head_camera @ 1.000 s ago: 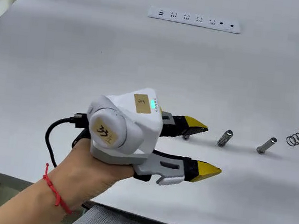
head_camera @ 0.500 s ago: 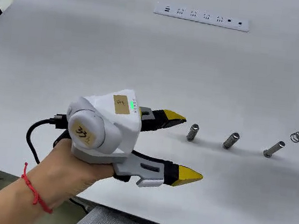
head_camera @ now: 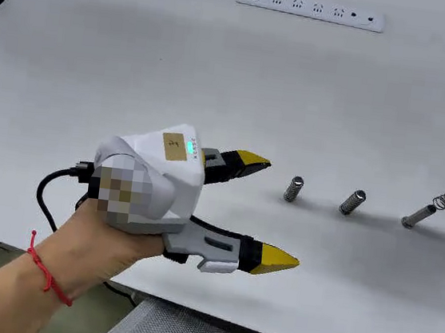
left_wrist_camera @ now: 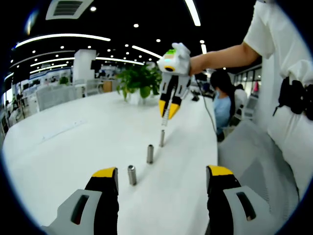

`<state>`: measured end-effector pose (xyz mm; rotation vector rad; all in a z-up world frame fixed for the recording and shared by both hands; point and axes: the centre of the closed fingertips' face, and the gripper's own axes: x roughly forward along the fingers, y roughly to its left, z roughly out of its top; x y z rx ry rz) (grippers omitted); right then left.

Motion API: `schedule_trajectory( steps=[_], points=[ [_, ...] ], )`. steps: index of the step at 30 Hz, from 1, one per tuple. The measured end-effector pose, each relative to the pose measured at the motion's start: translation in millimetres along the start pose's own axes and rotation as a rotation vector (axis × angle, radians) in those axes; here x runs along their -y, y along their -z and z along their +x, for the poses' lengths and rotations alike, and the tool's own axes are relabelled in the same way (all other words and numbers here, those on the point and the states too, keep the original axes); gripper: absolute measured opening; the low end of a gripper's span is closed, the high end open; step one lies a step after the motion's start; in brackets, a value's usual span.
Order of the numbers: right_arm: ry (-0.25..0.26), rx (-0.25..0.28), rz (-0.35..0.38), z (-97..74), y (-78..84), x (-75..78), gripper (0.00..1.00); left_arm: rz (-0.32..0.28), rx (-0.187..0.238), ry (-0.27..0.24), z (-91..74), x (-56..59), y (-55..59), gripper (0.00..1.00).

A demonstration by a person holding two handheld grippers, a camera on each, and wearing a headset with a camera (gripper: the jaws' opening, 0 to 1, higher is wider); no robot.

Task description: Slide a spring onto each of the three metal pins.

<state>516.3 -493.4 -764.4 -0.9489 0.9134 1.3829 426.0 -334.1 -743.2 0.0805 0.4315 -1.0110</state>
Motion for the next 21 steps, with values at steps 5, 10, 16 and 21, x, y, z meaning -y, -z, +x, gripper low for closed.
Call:
schedule_trajectory(
  steps=[5, 10, 16, 21],
  points=[
    [-0.013, -0.013, 0.004, 5.1, 4.3, 1.2, 0.12, -0.014, 0.008, -0.004, 0.0, -2.3, 0.5, 0.75],
    [-0.018, -0.018, 0.008, 7.0, 5.5, 0.9, 0.12, -0.020, 0.014, -0.005, 0.2, -3.1, 0.3, 0.75],
    [-0.022, -0.020, 0.015, 9.0, 7.2, 1.5, 0.12, -0.029, 0.019, -0.002, 1.0, -2.8, -0.1, 0.75],
    [-0.025, -0.023, 0.016, 12.8, 8.7, 2.1, 0.12, -0.032, 0.021, 0.001, 2.1, -1.9, -0.3, 0.74]
  ],
)
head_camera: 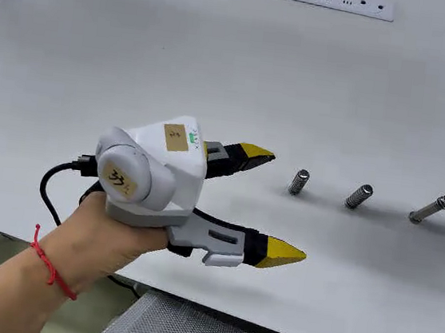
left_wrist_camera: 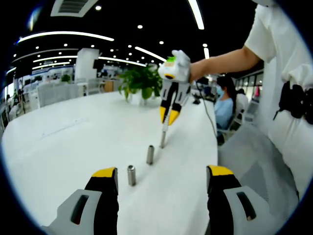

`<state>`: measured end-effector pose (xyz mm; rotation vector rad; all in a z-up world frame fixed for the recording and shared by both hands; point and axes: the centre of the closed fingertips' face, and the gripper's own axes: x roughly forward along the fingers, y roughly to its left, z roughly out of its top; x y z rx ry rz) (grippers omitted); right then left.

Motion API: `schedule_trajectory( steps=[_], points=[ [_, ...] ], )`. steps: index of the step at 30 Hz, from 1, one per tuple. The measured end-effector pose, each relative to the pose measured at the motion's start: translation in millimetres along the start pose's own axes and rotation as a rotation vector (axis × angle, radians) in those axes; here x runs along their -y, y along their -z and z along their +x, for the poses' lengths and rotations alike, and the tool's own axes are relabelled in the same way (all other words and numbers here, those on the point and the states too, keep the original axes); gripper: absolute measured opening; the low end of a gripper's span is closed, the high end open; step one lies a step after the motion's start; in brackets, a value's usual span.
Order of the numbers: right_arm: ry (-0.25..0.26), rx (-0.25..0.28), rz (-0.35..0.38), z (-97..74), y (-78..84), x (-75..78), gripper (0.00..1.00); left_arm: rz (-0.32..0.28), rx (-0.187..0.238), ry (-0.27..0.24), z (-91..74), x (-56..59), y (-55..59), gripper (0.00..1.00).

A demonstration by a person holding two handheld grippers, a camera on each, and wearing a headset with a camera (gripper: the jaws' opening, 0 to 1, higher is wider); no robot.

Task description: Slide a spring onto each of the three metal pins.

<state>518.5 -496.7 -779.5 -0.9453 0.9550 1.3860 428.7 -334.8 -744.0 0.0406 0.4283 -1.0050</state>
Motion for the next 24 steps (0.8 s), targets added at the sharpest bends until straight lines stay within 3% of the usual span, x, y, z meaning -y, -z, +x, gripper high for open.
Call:
schedule_trajectory(
  steps=[24],
  points=[
    [-0.001, -0.010, -0.001, 20.8, 4.7, -4.2, 0.12, -0.011, 0.002, 0.006, 3.4, 1.7, 1.0, 0.74]
  ],
)
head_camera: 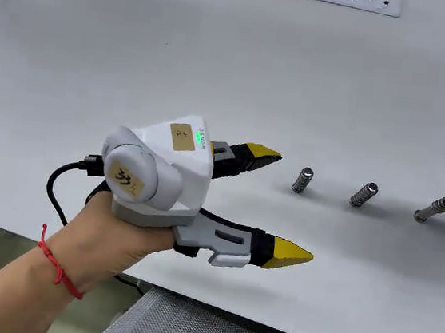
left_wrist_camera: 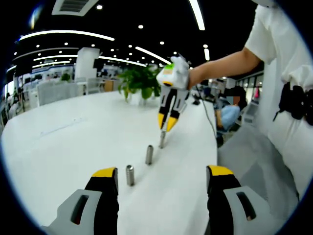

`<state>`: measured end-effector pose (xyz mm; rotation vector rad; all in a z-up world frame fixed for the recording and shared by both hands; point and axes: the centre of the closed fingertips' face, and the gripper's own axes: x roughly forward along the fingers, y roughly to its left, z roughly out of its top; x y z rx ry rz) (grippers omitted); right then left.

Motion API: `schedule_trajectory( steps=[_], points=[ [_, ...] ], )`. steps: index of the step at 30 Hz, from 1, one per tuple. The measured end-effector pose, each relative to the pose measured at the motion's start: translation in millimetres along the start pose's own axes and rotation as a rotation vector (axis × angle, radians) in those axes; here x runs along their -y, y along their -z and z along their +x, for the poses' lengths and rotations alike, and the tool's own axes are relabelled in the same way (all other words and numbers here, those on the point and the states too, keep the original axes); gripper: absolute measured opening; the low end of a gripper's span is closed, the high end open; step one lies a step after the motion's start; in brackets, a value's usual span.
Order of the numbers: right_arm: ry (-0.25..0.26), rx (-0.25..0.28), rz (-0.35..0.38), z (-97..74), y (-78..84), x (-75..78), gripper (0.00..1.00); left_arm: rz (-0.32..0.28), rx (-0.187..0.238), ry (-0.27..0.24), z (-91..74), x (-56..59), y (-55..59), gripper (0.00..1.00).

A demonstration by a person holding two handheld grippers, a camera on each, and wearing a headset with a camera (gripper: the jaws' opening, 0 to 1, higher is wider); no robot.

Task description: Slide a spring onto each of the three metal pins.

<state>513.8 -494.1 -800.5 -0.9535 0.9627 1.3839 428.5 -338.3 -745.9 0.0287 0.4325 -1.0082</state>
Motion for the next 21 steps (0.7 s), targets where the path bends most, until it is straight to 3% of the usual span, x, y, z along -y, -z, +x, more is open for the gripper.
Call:
schedule_trajectory(
  steps=[21],
  points=[
    [0.013, -0.016, -0.012, 22.9, 2.1, -5.6, 0.12, -0.007, 0.001, 0.000, 0.0, 0.8, 1.4, 0.74]
  ],
)
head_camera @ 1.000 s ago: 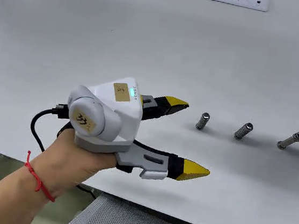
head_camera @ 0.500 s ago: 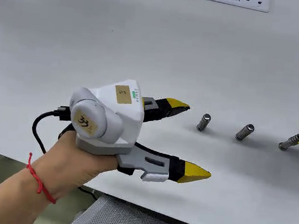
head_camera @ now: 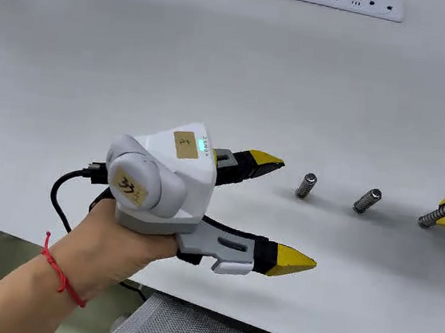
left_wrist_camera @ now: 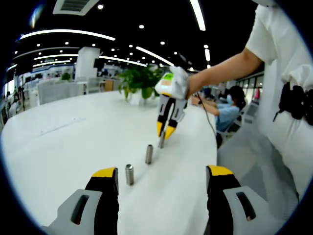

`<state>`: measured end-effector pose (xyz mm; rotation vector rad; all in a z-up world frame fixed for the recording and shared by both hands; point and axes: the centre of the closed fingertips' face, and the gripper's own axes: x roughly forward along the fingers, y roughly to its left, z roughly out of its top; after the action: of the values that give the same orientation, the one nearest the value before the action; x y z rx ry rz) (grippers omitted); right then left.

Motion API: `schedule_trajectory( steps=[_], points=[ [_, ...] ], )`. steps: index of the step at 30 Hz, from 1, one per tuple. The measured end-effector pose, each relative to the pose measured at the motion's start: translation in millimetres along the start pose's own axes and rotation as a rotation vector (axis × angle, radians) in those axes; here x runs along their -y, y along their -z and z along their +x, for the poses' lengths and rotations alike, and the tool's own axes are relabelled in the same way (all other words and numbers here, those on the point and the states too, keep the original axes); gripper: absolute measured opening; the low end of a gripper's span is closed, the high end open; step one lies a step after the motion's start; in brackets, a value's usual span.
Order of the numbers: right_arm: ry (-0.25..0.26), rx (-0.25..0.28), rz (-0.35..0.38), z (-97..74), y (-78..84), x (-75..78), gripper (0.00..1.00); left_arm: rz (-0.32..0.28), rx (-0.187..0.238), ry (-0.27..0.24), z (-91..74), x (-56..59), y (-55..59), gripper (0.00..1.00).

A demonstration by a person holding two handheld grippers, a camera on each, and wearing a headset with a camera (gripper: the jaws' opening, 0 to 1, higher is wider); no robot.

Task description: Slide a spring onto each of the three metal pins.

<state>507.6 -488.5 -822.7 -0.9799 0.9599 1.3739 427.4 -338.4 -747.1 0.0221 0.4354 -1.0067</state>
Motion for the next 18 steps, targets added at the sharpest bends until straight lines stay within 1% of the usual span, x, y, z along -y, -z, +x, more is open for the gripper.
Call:
schedule_trajectory(
  steps=[6, 15, 18],
  points=[
    [-0.001, -0.005, 0.002, 4.4, 2.5, 0.6, 0.12, -0.001, -0.001, -0.002, -1.0, -1.3, 1.2, 0.74],
    [-0.001, 0.006, 0.017, 7.0, 1.3, 0.9, 0.13, 0.001, -0.003, -0.002, -2.3, -2.1, 2.0, 0.74],
    [0.001, 0.007, 0.017, 7.1, 1.4, 1.1, 0.14, 0.001, -0.003, -0.003, -2.5, -2.8, 1.9, 0.74]
  ],
)
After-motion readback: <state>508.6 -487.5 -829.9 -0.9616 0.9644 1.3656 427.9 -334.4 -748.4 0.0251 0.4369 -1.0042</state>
